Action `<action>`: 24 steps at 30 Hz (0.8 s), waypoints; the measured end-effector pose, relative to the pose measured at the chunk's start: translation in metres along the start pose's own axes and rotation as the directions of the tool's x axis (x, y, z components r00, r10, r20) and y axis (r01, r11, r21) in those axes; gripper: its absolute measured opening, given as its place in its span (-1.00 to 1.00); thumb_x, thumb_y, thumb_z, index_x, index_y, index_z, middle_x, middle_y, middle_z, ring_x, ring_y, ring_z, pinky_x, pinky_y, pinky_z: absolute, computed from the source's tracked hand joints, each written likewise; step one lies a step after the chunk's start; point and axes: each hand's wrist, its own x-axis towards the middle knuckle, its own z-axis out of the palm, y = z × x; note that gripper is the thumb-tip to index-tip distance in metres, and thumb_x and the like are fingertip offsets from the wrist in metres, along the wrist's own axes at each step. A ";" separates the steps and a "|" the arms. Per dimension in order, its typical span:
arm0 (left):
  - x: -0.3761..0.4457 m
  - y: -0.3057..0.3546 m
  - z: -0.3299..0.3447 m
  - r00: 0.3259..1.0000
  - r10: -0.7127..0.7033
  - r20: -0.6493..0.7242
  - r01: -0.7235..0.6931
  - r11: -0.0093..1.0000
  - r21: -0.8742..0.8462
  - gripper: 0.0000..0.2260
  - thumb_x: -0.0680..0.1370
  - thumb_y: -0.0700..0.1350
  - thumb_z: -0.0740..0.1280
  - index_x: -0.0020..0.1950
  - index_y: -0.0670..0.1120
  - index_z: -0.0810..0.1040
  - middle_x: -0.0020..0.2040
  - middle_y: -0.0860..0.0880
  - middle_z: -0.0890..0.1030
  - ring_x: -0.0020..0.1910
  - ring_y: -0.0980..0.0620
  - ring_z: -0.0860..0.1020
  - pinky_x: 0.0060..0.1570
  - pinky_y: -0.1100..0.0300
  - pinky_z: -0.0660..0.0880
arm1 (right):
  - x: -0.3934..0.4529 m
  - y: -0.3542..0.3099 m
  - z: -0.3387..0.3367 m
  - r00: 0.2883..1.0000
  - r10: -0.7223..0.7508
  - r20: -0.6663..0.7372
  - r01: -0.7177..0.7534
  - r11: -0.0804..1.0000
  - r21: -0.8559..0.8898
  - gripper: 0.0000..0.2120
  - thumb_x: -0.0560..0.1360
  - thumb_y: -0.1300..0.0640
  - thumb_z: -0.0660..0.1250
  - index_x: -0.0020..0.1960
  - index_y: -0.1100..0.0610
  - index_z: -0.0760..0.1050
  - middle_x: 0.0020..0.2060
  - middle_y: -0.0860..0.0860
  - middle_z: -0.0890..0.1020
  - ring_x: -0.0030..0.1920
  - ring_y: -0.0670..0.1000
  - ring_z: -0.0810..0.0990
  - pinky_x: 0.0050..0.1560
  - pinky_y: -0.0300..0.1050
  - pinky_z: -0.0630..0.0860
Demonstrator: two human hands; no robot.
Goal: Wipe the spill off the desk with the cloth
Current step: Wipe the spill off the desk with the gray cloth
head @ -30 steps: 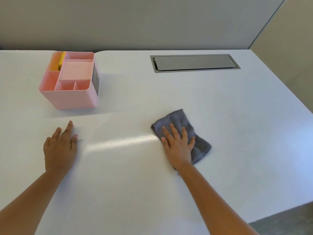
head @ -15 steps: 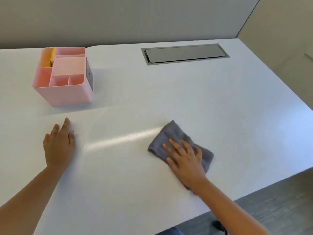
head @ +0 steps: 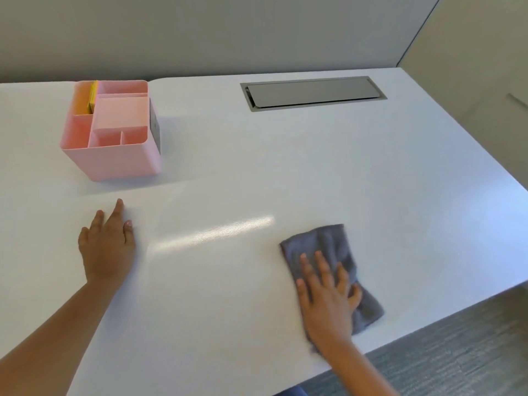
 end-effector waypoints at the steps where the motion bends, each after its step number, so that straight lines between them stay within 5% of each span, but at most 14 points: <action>1: 0.000 -0.001 0.000 1.000 0.005 -0.004 -0.005 1.000 0.005 -0.61 0.58 -0.16 0.08 0.42 -0.14 0.27 0.29 -0.39 0.43 0.39 -0.27 0.29 0.30 -0.24 0.16 | -0.012 -0.024 0.006 0.999 -0.052 -0.008 0.052 0.999 0.011 -0.54 0.49 -0.21 -0.01 0.39 -0.29 0.20 0.41 -0.14 0.36 0.38 0.18 0.28 0.20 0.41 0.29; 5: 0.002 -0.002 0.000 1.000 0.009 0.004 -0.010 1.000 0.018 -0.61 0.57 -0.18 0.10 0.41 -0.16 0.28 0.28 -0.42 0.42 0.38 -0.29 0.30 0.28 -0.26 0.18 | -0.060 -0.091 0.024 0.949 -0.315 -0.014 0.315 0.949 0.024 -0.54 0.38 -0.20 0.17 0.28 -0.28 0.35 0.28 -0.16 0.52 0.27 0.12 0.34 0.17 0.30 0.22; 9: 0.002 -0.004 0.001 0.999 0.029 0.015 -0.030 0.999 0.019 -0.62 0.58 -0.17 0.09 0.41 -0.17 0.27 0.29 -0.42 0.40 0.38 -0.31 0.29 0.27 -0.27 0.19 | -0.062 -0.061 0.024 0.914 -0.399 -0.073 0.404 0.911 0.080 -0.54 0.34 -0.21 0.24 0.25 -0.29 0.40 0.28 -0.20 0.52 0.28 0.03 0.35 0.19 0.20 0.22; 15: -0.001 -0.001 -0.001 0.999 0.023 0.025 -0.023 1.000 -0.004 -0.61 0.59 -0.17 0.09 0.43 -0.17 0.24 0.33 -0.41 0.36 0.40 -0.30 0.25 0.32 -0.26 0.13 | 0.014 0.064 -0.010 0.998 -0.007 -0.067 0.008 1.000 0.012 -0.53 0.56 -0.24 -0.07 0.46 -0.28 0.03 0.48 -0.15 0.19 0.49 0.09 0.09 0.37 0.31 0.15; 20: -0.002 0.003 -0.001 1.000 0.008 0.026 -0.009 1.000 0.007 -0.59 0.58 -0.15 0.07 0.44 -0.15 0.22 0.34 -0.38 0.37 0.42 -0.27 0.22 0.34 -0.25 0.09 | 0.082 0.077 -0.030 0.942 0.316 -0.113 -0.300 0.944 0.136 -0.52 0.57 -0.18 0.00 0.48 -0.21 0.07 0.51 -0.06 0.15 0.46 0.20 0.09 0.35 0.37 0.07; 24: -0.001 0.002 0.000 1.000 -0.003 0.027 0.003 1.000 -0.001 -0.59 0.58 -0.14 0.07 0.44 -0.13 0.23 0.34 -0.37 0.37 0.43 -0.26 0.22 0.35 -0.25 0.08 | 0.099 -0.022 -0.021 0.982 0.170 -0.081 -0.154 0.972 0.177 -0.50 0.57 -0.14 0.02 0.49 -0.19 0.03 0.51 -0.11 0.12 0.46 0.20 0.06 0.34 0.41 -0.01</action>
